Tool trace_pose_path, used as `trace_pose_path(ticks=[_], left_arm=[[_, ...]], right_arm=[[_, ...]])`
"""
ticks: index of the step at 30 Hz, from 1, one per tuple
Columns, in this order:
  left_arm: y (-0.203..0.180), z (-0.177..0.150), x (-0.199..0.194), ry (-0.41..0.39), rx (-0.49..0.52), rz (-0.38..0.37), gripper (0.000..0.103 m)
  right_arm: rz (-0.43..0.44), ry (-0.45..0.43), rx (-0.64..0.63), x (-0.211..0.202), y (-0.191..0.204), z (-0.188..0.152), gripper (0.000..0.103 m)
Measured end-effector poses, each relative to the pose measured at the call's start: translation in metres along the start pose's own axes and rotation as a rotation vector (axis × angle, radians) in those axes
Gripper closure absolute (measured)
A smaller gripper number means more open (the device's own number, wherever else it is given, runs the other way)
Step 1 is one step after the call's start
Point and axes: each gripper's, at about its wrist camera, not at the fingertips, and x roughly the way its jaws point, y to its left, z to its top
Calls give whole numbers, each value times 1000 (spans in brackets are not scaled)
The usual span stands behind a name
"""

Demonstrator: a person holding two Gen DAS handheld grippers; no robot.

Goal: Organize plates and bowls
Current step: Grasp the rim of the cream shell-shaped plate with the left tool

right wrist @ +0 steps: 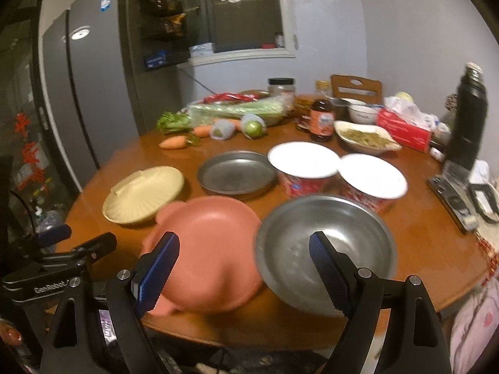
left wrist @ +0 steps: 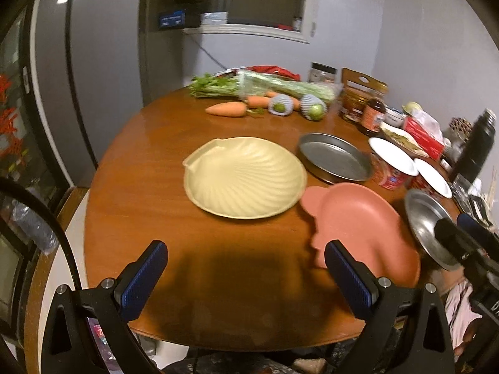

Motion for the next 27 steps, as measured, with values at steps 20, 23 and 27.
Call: trace_pose_path(ticks=[20, 23, 27], left_arm=[[56, 33, 47, 70, -106, 11, 2], [58, 37, 57, 95, -109, 12, 2], [58, 40, 63, 109, -112, 1, 2]], right_arm=[[131, 155, -106, 109, 83, 63, 17], [151, 200, -73, 127, 83, 64, 17], [196, 252, -55, 145, 84, 67, 17]])
